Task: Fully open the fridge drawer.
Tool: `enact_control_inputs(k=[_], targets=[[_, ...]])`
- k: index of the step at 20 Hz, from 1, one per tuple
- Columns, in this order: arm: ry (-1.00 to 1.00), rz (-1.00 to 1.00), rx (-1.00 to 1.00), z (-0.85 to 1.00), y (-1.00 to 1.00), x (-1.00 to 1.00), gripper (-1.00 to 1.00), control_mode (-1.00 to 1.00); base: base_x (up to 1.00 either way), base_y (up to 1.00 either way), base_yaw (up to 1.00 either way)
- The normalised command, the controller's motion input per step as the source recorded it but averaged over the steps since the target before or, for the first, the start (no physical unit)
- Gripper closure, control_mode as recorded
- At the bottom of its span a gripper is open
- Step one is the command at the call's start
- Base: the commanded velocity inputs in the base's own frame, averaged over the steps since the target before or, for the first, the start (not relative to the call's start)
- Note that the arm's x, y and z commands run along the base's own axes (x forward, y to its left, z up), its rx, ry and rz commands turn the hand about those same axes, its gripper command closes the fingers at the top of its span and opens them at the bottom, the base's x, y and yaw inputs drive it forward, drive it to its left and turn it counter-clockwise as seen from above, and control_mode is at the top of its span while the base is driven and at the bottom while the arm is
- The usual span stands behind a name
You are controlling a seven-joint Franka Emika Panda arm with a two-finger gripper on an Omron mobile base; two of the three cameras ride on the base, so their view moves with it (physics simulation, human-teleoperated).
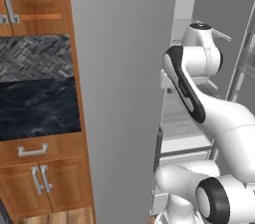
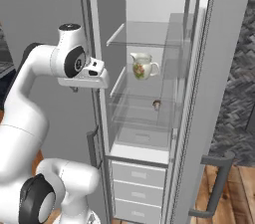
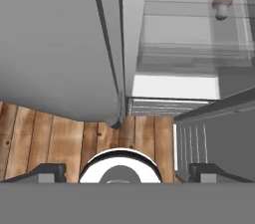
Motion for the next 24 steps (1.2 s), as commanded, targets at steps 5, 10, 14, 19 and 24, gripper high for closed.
enact_control_inputs(k=[5,10,14,19,24], targets=[[0.0,0.0,0.0,0.0,0.0,0.0,-1.0,1.0,-0.19,-0.32,0.0],[0.0,0.0,0.0,0.0,0.0,0.0,-1.0,1.0,-0.06,-0.4,0.0],[0.0,0.0,0.0,0.0,0.0,0.0,-1.0,1.0,-0.01,-0.46,0.0],[0.0,0.0,0.0,0.0,0.0,0.0,-1.0,1.0,0.0,-0.38,0.0],[0.0,0.0,0.0,0.0,0.0,0.0,-1.0,1.0,0.0,-0.25,0.0]])
